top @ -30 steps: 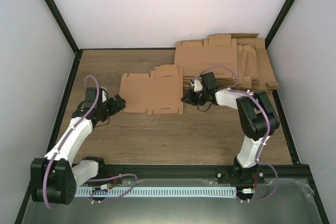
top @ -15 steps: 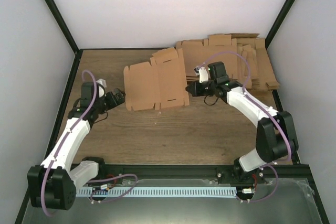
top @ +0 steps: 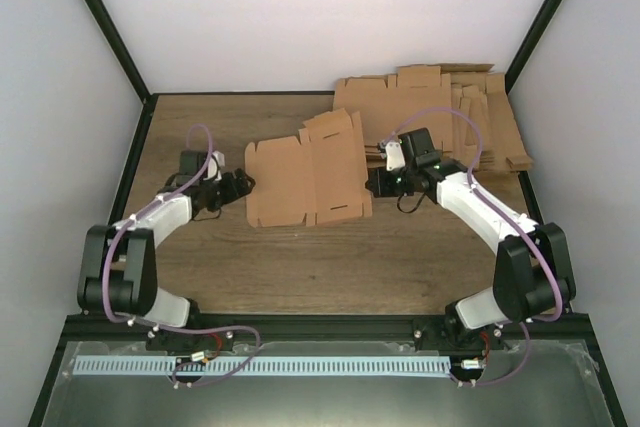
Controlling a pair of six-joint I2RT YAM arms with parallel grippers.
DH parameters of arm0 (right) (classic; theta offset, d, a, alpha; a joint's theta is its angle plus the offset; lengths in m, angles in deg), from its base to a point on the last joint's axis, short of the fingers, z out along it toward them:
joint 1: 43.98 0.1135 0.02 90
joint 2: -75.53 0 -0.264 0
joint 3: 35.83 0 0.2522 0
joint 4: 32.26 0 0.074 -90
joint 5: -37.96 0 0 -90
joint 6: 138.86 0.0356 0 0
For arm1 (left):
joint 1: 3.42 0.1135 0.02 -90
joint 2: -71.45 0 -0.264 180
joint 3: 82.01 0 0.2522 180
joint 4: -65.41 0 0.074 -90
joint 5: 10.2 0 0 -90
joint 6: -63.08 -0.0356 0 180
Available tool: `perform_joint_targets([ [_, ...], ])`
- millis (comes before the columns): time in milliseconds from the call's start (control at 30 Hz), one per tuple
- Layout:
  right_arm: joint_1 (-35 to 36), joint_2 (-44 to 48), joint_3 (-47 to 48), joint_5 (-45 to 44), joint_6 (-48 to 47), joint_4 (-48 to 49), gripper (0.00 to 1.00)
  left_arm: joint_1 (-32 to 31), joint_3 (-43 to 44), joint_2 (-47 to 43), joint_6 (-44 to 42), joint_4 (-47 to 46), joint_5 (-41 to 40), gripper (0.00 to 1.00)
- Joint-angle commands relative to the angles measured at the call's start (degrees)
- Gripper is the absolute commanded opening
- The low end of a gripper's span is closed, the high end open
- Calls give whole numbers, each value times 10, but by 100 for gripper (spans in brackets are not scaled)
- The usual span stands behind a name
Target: Fold the paper box
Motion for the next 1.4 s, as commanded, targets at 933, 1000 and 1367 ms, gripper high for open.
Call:
perform_joint_targets([
  [933,-3,-94,-38,27,25,86,17,0,-3,62,-23,-2,65,15],
  [1000,-3,-101,-30,31,25,88,21,-1,-9,54,-21,5,65,15],
  [1367,19,-117,-4,20,-3,75,1,-17,-59,-4,27,11,74,17],
])
